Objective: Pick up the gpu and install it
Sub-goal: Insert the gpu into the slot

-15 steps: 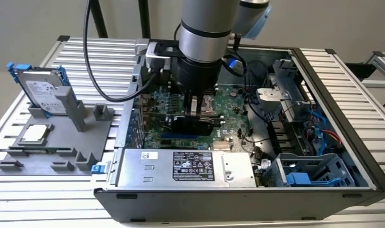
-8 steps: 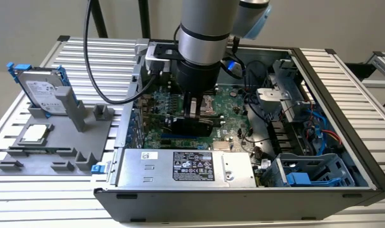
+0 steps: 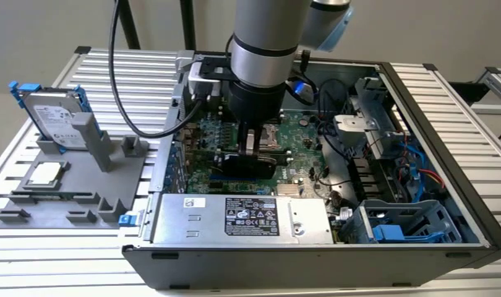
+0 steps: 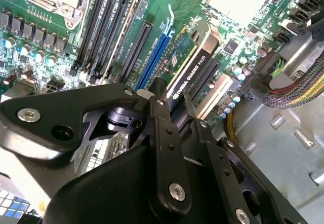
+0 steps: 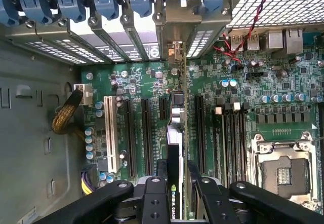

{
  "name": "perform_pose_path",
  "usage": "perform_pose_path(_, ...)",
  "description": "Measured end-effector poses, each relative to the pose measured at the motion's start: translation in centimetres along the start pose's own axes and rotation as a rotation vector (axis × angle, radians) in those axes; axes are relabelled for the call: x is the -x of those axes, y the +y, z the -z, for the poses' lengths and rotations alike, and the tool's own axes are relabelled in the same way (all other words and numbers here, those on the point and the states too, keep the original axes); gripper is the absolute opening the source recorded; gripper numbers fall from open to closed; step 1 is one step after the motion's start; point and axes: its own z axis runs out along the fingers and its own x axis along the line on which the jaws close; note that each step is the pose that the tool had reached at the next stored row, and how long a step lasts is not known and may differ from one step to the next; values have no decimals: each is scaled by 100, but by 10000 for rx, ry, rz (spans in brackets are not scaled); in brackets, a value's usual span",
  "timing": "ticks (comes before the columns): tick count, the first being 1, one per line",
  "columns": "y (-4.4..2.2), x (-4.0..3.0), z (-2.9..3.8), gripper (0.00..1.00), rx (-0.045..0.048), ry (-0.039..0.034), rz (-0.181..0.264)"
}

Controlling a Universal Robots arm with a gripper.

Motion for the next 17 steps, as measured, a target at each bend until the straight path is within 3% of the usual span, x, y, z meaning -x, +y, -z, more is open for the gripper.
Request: perform_pose_path(17, 1, 30, -13, 0, -7, 16, 386)
